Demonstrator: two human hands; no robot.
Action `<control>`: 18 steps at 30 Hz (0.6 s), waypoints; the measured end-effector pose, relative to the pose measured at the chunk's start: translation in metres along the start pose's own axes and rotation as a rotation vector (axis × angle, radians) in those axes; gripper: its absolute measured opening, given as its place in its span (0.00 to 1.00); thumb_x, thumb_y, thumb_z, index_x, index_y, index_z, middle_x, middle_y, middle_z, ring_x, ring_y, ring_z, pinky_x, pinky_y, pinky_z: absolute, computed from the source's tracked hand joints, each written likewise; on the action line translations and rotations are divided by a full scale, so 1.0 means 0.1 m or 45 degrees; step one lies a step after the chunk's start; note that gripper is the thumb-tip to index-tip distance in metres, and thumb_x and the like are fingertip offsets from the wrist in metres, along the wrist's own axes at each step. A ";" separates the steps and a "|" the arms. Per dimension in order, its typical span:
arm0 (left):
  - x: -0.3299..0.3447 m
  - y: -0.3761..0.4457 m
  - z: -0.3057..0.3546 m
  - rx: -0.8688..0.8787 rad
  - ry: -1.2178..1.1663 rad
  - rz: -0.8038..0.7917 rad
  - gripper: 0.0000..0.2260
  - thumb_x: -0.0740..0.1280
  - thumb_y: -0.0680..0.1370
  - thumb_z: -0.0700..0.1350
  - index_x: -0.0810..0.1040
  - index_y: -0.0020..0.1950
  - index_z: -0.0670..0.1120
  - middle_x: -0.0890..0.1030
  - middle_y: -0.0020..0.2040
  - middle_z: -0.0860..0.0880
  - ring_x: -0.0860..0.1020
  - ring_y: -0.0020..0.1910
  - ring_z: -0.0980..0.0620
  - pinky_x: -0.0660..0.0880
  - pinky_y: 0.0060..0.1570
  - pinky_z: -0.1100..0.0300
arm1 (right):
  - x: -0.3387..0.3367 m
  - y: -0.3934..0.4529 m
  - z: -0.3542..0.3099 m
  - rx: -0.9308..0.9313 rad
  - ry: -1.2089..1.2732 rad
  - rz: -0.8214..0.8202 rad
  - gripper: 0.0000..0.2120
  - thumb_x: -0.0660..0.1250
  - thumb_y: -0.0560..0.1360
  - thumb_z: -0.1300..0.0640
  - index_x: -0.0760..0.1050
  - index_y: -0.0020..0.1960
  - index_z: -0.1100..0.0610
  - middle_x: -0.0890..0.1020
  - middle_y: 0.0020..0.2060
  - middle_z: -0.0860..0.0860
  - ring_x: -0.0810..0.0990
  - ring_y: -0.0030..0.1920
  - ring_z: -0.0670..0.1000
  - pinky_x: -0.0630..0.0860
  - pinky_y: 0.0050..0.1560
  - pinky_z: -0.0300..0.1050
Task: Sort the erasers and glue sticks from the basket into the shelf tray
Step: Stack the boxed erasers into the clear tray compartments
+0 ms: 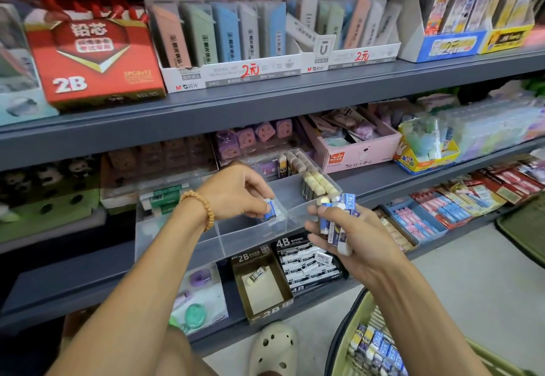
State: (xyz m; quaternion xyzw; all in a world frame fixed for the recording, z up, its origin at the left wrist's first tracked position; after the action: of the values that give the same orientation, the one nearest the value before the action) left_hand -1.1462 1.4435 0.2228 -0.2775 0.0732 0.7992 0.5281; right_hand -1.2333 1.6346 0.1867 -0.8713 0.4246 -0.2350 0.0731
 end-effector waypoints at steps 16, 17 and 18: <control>0.07 0.05 -0.10 -0.021 0.082 -0.029 0.02 0.73 0.75 0.39 0.85 0.45 0.42 0.85 0.40 0.44 0.84 0.37 0.51 0.82 0.42 0.59 | -0.01 0.02 0.06 -0.085 0.004 -0.024 0.08 0.69 0.76 0.66 0.79 0.55 0.63 0.83 0.41 0.56 0.84 0.42 0.53 0.81 0.42 0.45; 0.08 0.05 -0.11 -0.015 0.134 -0.048 0.02 0.73 0.75 0.40 0.86 0.45 0.44 0.85 0.41 0.45 0.84 0.37 0.52 0.81 0.43 0.59 | -0.01 0.03 0.07 -0.088 0.013 -0.035 0.09 0.69 0.76 0.67 0.78 0.56 0.64 0.83 0.42 0.56 0.84 0.42 0.54 0.82 0.43 0.45; 0.09 0.05 -0.12 0.002 0.198 -0.069 0.03 0.73 0.74 0.40 0.86 0.45 0.46 0.85 0.39 0.48 0.83 0.35 0.55 0.80 0.41 0.62 | -0.01 0.03 0.07 -0.092 0.021 -0.052 0.09 0.68 0.76 0.67 0.78 0.56 0.64 0.83 0.42 0.57 0.84 0.43 0.55 0.83 0.43 0.45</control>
State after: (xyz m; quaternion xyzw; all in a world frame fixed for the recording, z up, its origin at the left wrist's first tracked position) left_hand -1.1488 1.4436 0.2069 -0.3401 0.1070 0.7607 0.5424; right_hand -1.2322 1.6334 0.1790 -0.8798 0.4157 -0.2282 0.0334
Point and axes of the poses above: each hand's wrist, its own y-axis towards the middle knuckle, its own x-axis out of the palm, z = x × y, the point moved 2 cm from there along y, towards the middle knuckle
